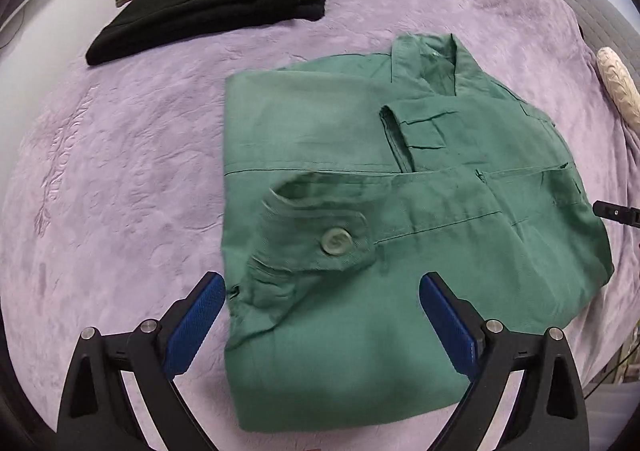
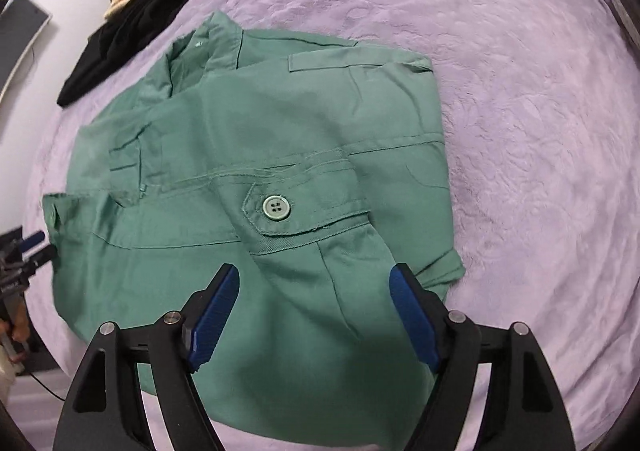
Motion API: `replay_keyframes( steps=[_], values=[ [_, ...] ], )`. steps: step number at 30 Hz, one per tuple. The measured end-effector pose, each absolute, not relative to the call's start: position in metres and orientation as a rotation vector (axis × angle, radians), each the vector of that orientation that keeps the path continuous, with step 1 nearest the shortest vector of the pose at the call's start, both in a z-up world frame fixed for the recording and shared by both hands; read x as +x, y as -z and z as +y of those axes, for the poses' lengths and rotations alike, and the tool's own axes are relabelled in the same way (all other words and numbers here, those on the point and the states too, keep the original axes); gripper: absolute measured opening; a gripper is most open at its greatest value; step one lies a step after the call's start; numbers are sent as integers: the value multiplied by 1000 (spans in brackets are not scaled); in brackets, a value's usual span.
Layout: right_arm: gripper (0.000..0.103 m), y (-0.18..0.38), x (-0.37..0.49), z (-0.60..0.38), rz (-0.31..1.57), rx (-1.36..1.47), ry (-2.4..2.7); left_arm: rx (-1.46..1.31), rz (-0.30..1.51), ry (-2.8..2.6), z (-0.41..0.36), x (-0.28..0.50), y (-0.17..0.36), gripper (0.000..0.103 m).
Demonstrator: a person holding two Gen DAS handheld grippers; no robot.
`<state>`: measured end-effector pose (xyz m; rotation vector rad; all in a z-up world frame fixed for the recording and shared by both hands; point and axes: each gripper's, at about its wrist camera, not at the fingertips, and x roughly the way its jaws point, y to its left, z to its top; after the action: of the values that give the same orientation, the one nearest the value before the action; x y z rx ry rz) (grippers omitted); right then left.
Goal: Fold small clothes
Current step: 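Grasp the hem with both grippers and fold it toward the collar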
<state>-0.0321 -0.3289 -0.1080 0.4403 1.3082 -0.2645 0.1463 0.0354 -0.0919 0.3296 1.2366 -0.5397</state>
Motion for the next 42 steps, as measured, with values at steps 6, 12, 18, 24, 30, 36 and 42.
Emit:
replay_keyframes(
  steps=[6,12,18,24,30,36,42],
  values=[
    [80,140,-23,-357,1343,539,273,268,1312,460,28,188,135,97],
    [13,142,-27,-360,1313,636,259,202,1364,430,29,202,152,66],
    [6,92,-48,-348,1184,618,277,174,1297,465,39,188,126,15],
    [6,28,-42,-341,1053,490,284,95,1178,521,49,182,59,15],
    [6,24,14,-379,1007,465,321,113,1027,540,21,219,17,15],
    [6,97,66,-410,1098,488,361,178,1031,475,-26,277,65,15],
    [11,151,74,-416,1157,509,383,226,1114,351,-48,302,147,20]
  ],
)
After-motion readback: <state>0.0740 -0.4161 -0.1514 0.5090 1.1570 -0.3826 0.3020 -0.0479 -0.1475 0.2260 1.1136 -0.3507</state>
